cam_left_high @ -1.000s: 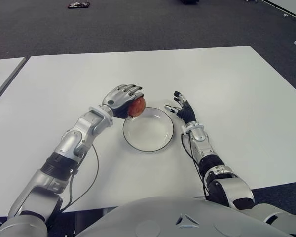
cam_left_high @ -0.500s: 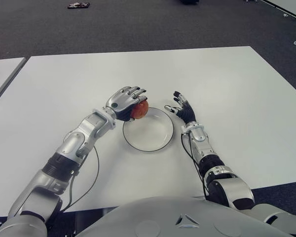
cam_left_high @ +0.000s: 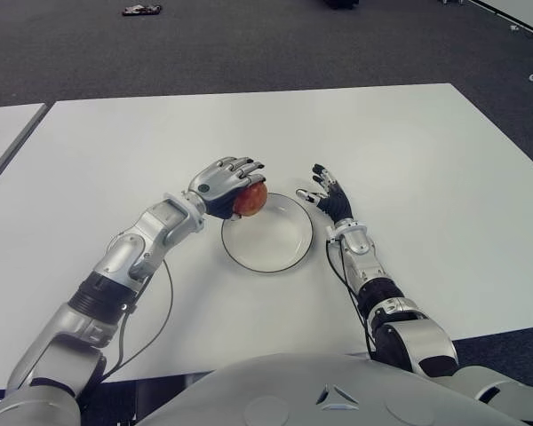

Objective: Put the apples into the plate.

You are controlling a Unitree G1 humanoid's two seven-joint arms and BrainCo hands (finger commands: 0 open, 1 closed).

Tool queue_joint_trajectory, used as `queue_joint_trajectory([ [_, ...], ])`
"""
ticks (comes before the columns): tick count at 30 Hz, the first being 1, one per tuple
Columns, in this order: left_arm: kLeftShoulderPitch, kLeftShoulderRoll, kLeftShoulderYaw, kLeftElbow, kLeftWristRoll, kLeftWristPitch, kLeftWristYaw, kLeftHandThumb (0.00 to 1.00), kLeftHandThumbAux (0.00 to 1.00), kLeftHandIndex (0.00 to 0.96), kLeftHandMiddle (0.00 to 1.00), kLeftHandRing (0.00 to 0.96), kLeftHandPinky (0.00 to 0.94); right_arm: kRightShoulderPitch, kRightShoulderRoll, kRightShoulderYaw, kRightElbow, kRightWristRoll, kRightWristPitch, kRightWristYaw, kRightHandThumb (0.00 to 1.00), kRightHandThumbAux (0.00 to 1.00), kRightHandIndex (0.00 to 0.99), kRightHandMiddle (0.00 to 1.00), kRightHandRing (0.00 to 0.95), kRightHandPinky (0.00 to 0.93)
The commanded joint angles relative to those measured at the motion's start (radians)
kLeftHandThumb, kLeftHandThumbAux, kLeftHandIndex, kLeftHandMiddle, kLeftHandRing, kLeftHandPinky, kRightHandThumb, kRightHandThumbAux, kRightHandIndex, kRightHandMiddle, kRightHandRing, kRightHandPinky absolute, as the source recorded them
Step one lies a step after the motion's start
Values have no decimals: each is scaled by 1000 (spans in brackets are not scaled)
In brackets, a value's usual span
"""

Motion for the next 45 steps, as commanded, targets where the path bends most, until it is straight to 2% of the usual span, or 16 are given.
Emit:
queue_joint_trajectory([
  [1, 11, -50, 47, 48, -200, 16, -72, 132, 163, 0, 0, 0, 0, 53, 9, 9, 57, -4, 58, 1, 86, 697, 6, 21, 52, 117],
  [4, 15, -56, 54, 45, -301, 37, -150, 63, 211, 0, 0, 0, 0, 54, 6, 10, 57, -5, 54, 3, 86, 696, 2, 19, 51, 117],
  [9, 17, -50, 58, 31, -370, 69, -217, 10, 250, 0, 0, 0, 0, 57, 4, 11, 52, -4, 50, 5, 82, 693, 0, 19, 50, 114],
  [13, 18, -41, 60, -9, -408, 123, -281, 2, 280, 0, 0, 0, 0, 57, 5, 9, 53, -1, 49, 6, 78, 693, 0, 17, 47, 108],
  [21, 6, -34, 56, 4, -428, 154, -323, 0, 378, 0, 0, 0, 0, 58, 7, 4, 51, 5, 53, 11, 71, 688, 0, 13, 43, 111],
  [28, 6, -18, 68, -33, -491, 220, -401, 0, 406, 0, 0, 0, 0, 59, 5, 3, 48, 4, 52, 15, 67, 682, 0, 22, 55, 131],
  [32, 8, -18, 71, -52, -498, 240, -410, 0, 412, 0, 0, 0, 0, 60, 4, 3, 46, 3, 51, 15, 67, 682, 0, 27, 62, 137],
  [36, 7, -30, 63, -56, -466, 242, -379, 0, 417, 0, 0, 0, 0, 59, 4, 3, 47, 3, 52, 15, 69, 691, 0, 22, 54, 114],
  [45, 7, -28, 50, -39, -411, 197, -338, 0, 478, 0, 0, 0, 0, 61, 5, 1, 45, 6, 60, 17, 73, 701, 0, 18, 48, 110],
])
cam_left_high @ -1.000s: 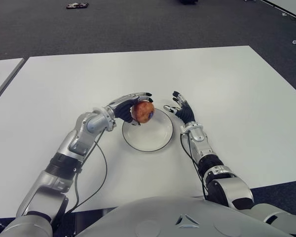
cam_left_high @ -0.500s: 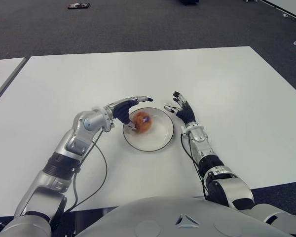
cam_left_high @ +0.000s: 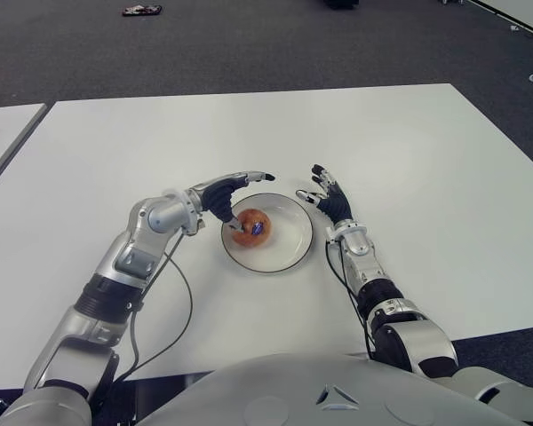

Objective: Put the apples into the plate.

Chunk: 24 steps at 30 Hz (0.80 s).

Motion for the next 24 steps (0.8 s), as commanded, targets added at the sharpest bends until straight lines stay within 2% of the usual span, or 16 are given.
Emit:
queue_joint_trajectory([
  [1, -2, 6, -17, 18, 32, -25, 19, 0, 478, 0, 0, 0, 0, 56, 5, 3, 43, 6, 69, 9, 73, 701, 0, 18, 47, 110],
  [6, -1, 25, -10, 24, 61, -69, 34, 0, 459, 0, 0, 0, 0, 56, 6, 2, 44, 7, 67, 11, 75, 701, 0, 17, 45, 109],
  [17, -16, 33, 11, 33, 86, -98, 52, 0, 444, 0, 0, 0, 0, 53, 7, 5, 54, 3, 66, 12, 74, 691, 0, 18, 48, 121],
  [21, -33, 27, 61, 24, 64, -69, 75, 0, 443, 0, 0, 0, 0, 47, 7, 6, 66, -1, 66, 10, 77, 691, 4, 21, 52, 126],
  [24, -45, 7, 137, 14, -11, -28, 93, 0, 438, 0, 0, 0, 0, 47, 6, 8, 70, -2, 63, 13, 81, 692, 7, 24, 56, 130],
])
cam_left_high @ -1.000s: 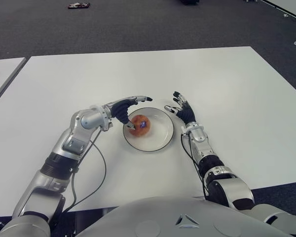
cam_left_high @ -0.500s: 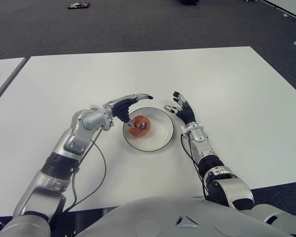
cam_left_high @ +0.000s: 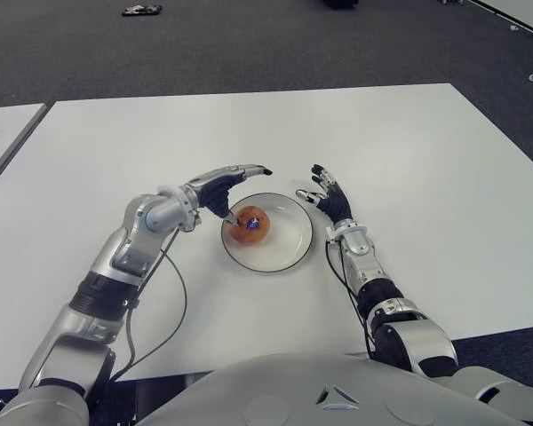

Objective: Put the apples into the plate.

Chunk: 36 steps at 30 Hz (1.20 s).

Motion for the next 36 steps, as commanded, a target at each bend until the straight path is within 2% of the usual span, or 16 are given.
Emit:
queue_joint_trajectory([
  [1, -31, -22, 107, -6, -94, 61, 40, 0, 433, 0, 0, 0, 0, 52, 3, 8, 64, -2, 63, 9, 82, 693, 8, 25, 58, 132],
  [5, -18, -109, 178, 12, -208, 55, 111, 0, 421, 0, 0, 0, 0, 51, 3, 9, 65, -2, 64, 11, 85, 696, 10, 29, 63, 135],
  [11, -56, -222, 252, 263, -283, -119, 270, 0, 375, 0, 0, 0, 0, 53, 5, 10, 62, -2, 61, 12, 86, 696, 10, 29, 63, 126],
  [21, -62, -323, 316, 318, -331, -167, 421, 0, 311, 0, 0, 0, 0, 59, 9, 15, 58, -6, 55, 8, 92, 687, 7, 34, 70, 144],
  [25, -62, -346, 339, 339, -360, -139, 449, 0, 288, 0, 0, 0, 0, 61, 9, 18, 56, -5, 55, 8, 98, 689, 9, 39, 77, 148],
  [28, -65, -359, 365, 342, -383, -45, 482, 0, 266, 0, 0, 0, 0, 64, 8, 19, 54, -3, 55, 10, 97, 691, 9, 39, 76, 142],
  [31, -65, -366, 383, 335, -399, 16, 502, 0, 243, 0, 0, 0, 0, 67, 7, 20, 51, -2, 53, 10, 93, 694, 7, 38, 72, 132],
  [36, -60, -381, 401, 321, -421, 61, 520, 0, 222, 0, 0, 0, 0, 73, 7, 21, 46, -1, 52, 8, 89, 701, 4, 32, 63, 116],
])
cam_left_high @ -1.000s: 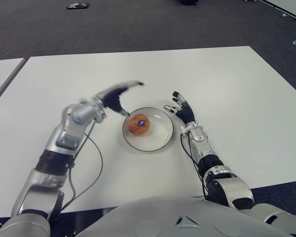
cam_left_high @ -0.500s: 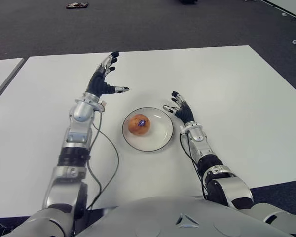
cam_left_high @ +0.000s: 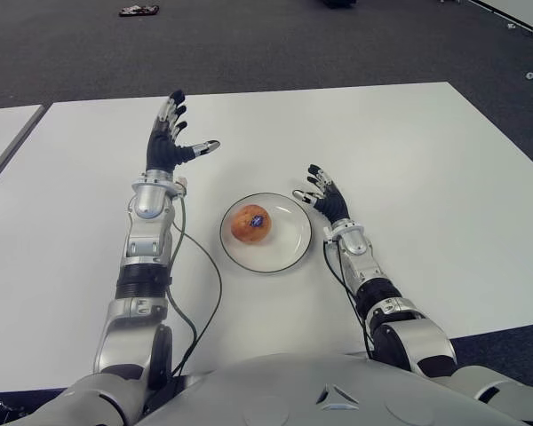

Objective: Put the apples into the plate.

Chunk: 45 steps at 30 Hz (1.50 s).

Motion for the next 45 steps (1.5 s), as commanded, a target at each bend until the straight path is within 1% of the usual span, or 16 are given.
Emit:
queue_joint_trajectory([
  [1, 8, -19, 14, -4, -27, 45, 21, 0, 219, 0, 0, 0, 0, 67, 2, 5, 45, -1, 56, 7, 89, 702, 3, 31, 61, 114],
  [8, 55, -59, 5, -19, -28, 36, 45, 0, 190, 0, 0, 0, 0, 76, -3, 5, 37, -1, 52, 6, 88, 711, 2, 27, 54, 112],
  [14, 96, -87, -7, -41, -31, 30, 40, 0, 190, 0, 0, 0, 0, 82, -5, 8, 27, -3, 51, 4, 87, 704, 6, 30, 61, 129],
  [20, 139, -106, -27, -91, -30, 33, 26, 0, 189, 0, 0, 0, 0, 89, -5, 10, 20, -4, 52, 3, 92, 700, 9, 28, 56, 115],
  [24, 170, -106, -46, -128, -24, 31, 16, 0, 183, 0, 0, 0, 0, 90, -4, 11, 22, -6, 50, 1, 99, 700, 9, 22, 47, 100],
  [26, 190, -103, -60, -139, -15, 7, 10, 0, 185, 0, 0, 0, 0, 92, -4, 11, 23, -7, 49, -1, 102, 701, 8, 21, 46, 103],
  [29, 241, -108, -93, -170, 17, -64, 15, 0, 207, 0, 0, 0, 0, 90, -3, 10, 25, -7, 47, -7, 104, 700, 6, 23, 48, 110],
  [32, 260, -105, -110, -175, 41, -104, 25, 0, 235, 0, 0, 0, 0, 89, -3, 10, 26, -10, 44, -16, 103, 697, 7, 24, 49, 112],
  [35, 278, -96, -127, -173, 84, -141, 39, 0, 260, 0, 0, 0, 0, 91, -2, 11, 22, -22, 31, -50, 103, 693, 8, 24, 47, 109],
  [41, 311, -105, -146, -177, 140, -187, 64, 0, 300, 0, 0, 0, 0, 102, 0, 17, 11, -41, 2, -105, 108, 681, 9, 20, 39, 95],
  [45, 330, -119, -159, -189, 162, -189, 84, 0, 313, 0, 0, 0, 0, 106, -2, 21, 5, -47, -8, -128, 110, 677, 7, 17, 35, 85],
])
